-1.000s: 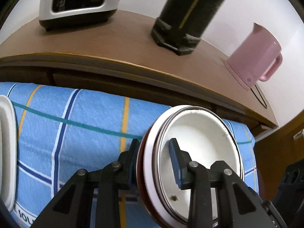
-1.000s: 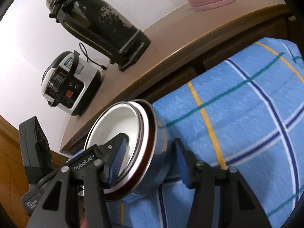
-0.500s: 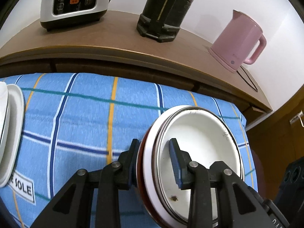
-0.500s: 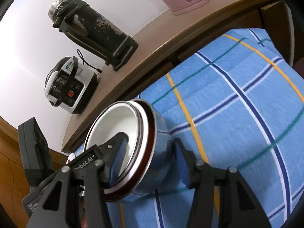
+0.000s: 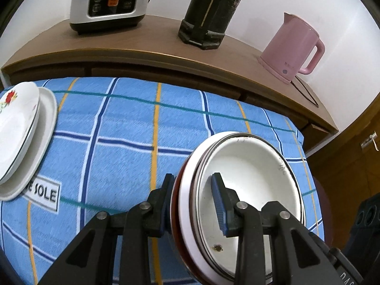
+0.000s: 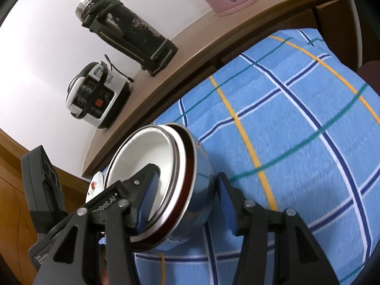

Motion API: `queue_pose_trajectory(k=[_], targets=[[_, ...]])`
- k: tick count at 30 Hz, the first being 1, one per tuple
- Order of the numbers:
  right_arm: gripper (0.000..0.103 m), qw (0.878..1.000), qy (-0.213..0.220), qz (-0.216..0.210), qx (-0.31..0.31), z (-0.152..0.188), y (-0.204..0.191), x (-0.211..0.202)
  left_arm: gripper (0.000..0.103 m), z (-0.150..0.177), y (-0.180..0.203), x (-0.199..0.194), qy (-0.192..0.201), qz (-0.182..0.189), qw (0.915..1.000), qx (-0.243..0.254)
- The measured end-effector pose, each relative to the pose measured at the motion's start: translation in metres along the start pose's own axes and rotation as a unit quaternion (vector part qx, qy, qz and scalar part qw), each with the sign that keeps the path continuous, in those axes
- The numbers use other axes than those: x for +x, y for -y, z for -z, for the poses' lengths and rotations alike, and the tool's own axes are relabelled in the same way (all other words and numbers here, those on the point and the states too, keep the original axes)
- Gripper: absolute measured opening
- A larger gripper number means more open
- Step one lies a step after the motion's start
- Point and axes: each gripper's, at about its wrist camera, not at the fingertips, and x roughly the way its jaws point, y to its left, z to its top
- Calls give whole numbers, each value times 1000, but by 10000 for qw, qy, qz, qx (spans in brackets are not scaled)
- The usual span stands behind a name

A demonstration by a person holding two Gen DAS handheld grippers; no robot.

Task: Organize plates and bowls
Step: 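Lift the nested bowls with the left gripper and carry toward the plates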

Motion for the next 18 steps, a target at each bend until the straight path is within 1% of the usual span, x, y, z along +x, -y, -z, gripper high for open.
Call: queue_pose_trajectory(k=[8, 18], targets=[[51, 10000, -67, -30, -57, 13, -5, -7, 35, 12, -7, -15, 39, -42, 10000, -33], [51, 9998, -112, -70, -162, 26, -20, -14, 35, 19, -17, -31, 122, -71, 9998, -131]])
